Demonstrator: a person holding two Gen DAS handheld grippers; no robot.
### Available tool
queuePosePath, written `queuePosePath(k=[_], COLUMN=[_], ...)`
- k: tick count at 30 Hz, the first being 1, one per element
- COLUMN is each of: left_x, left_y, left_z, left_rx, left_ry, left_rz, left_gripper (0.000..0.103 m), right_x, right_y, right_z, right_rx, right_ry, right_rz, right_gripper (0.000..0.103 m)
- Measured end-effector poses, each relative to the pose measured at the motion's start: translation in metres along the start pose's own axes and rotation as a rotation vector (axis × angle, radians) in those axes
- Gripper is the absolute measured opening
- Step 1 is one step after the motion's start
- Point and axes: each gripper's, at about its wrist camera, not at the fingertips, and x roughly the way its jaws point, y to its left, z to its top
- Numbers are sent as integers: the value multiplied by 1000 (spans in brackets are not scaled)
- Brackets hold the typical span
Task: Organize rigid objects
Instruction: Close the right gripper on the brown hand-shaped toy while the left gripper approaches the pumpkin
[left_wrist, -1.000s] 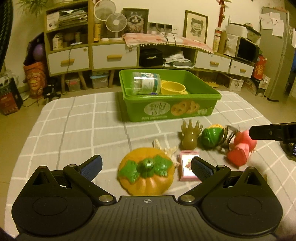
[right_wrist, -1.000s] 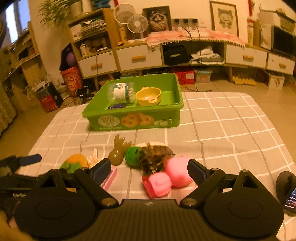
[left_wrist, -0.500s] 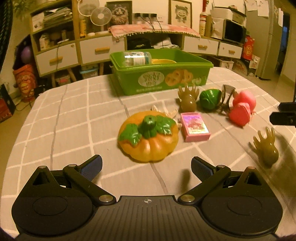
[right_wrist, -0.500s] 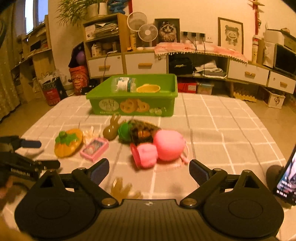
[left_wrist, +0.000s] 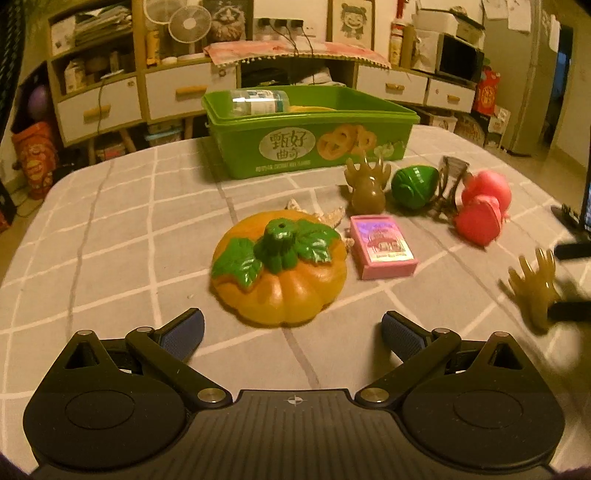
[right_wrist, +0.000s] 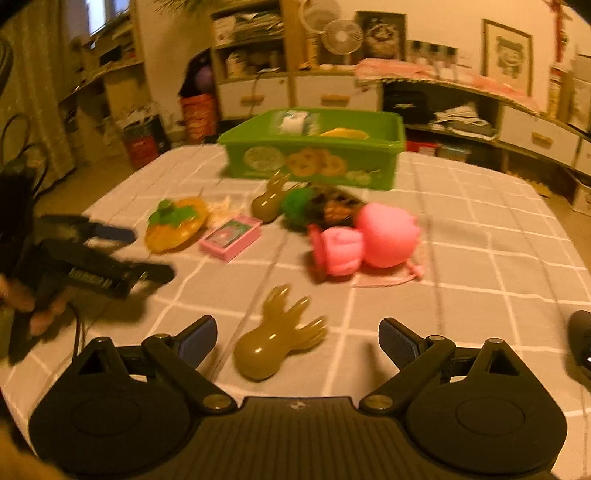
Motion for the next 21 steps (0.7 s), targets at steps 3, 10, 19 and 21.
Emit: queuePosePath(k=[3,10,19,21], left_x=[5,16,19,19], left_y=[-1,3,5,6], left_z=[3,11,16,17], left_rx=[1,-14,-35,-44], left_ry=[-12,-32,-30,-33], left_rz=[15,27,17,13], left_gripper=[101,101,99,96], right_x=[8,18,20,20], right_y=[7,11,11,12], right_z=[-5,-11,-9,-8], right_rx=[-36,-65,-63,-62], right_ry=[33,47,33,32], right_rz=[14,1,5,9], right_gripper=[73,73,66,61])
